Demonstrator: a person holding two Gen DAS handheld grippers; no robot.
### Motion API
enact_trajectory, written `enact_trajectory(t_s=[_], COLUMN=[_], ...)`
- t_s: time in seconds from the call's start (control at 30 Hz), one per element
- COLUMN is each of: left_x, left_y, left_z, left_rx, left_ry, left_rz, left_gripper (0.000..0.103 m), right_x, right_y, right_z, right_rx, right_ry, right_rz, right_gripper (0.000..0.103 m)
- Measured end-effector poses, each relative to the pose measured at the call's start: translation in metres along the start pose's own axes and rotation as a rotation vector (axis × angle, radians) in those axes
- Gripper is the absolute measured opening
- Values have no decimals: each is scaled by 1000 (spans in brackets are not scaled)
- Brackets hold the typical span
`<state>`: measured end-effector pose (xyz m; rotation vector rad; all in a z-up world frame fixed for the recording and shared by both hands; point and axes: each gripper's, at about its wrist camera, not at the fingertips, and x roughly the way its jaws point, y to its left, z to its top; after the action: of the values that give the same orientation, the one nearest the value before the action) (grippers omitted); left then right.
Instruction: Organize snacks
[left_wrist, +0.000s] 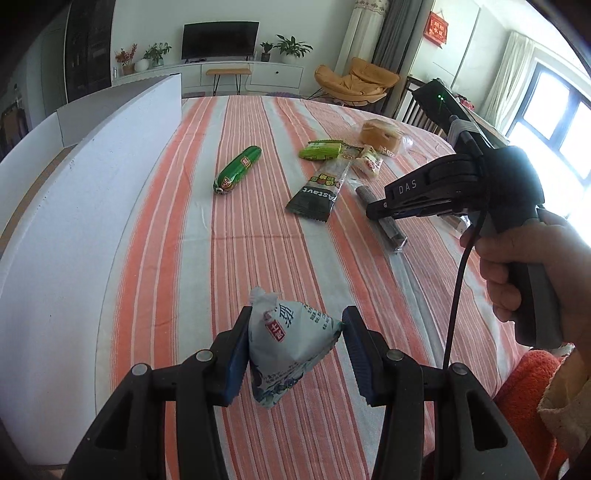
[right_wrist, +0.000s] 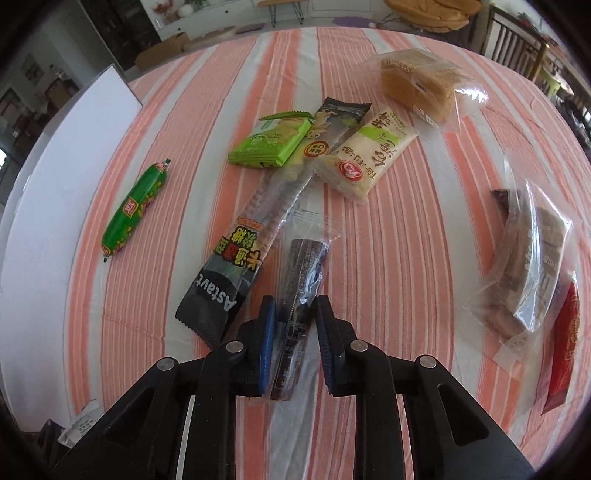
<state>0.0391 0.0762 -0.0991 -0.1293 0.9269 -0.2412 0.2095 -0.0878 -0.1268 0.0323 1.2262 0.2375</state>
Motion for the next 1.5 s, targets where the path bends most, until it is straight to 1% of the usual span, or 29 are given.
enact_trajectory(t_s=[0.07,0.13,0.17,0.23,0.3,0.33,0.4,0.5,0.57,0.6,0.67,0.7,0.73,0.77,0.8,0.83,0.9,0.93,1.0,1.03,1.1,1.17,1.2,1.23,1.3,1.33,1.4,1.43,1.5], left_x=[-10,-19,-25,-37,-58,-72,-96,-128,-143,-149,-155,-155,-153,-152,-151,-148,-142,-137,-129,-126,-112,-93,-78,-65,-32,-14,16,28,47], left_y=[3,5,7,11,20,26,45,91,128,146,177,192,203,212,219,223,218,211,191,176,139,95,75,53,20,4,-17,-22,-28], left_z=[3,6,8,13,21,26,37,50,56,56,56,54,53,51,47,42,34,31,28,28,28,29,27,28,24,23,22,23,27], left_rx=[-18,-38,-51,-80,-112,-127,-156,-220,-268,-293,-339,-357,-371,-387,-405,-422,-422,-409,-371,-347,-286,-205,-163,-120,-55,-29,5,17,49], left_ry=[-6,-14,-15,-14,-37,-59,-101,-150,-180,-188,-203,-203,-195,-186,-182,-185,-181,-173,-162,-158,-144,-119,-96,-59,0,24,57,58,39], left_rz=[-21,-44,-59,-95,-133,-139,-114,-2,120,168,264,329,387,427,451,454,426,411,355,313,210,94,48,6,-46,-63,-61,-47,5], left_gripper=[47,47,47,47,47,47,47,47,47,47,48,52,56,70,80,81,82,82,83,83,86,96,99,99,99,99,99,99,99], right_x=[-5,-16,-29,-43,-59,-70,-90,-115,-125,-128,-145,-144,-142,-139,-137,-136,-133,-131,-126,-129,-116,-100,-89,-81,-65,-61,-57,-58,-55], right_y=[-18,-39,-55,-67,-65,-54,-24,46,100,123,161,179,195,207,211,210,193,181,146,128,93,52,34,16,-14,-26,-44,-50,-56], right_z=[-10,-20,-29,-37,-38,-34,-27,-6,8,14,8,13,14,18,19,18,12,7,-10,-23,-38,-56,-65,-74,-91,-98,-109,-114,-117], right_rx=[60,137,174,244,267,251,196,67,-27,-63,-130,-155,-181,-196,-200,-193,-183,-179,-182,-187,-194,-182,-168,-147,-108,-91,-53,-43,-36], right_ry=[-1,-29,-46,-66,-83,-95,-112,-131,-137,-136,-135,-139,-143,-145,-156,-181,-228,-245,-289,-313,-348,-361,-355,-343,-324,-318,-308,-310,-310], right_rz=[50,148,195,298,379,417,483,590,642,664,695,703,717,720,717,711,683,642,518,441,282,120,61,14,-48,-69,-93,-101,-123], right_gripper=[17,17,17,17,17,17,17,17,17,17,18,18,24,28,49,65,65,65,65,66,70,70,70,70,70,70,70,70,70])
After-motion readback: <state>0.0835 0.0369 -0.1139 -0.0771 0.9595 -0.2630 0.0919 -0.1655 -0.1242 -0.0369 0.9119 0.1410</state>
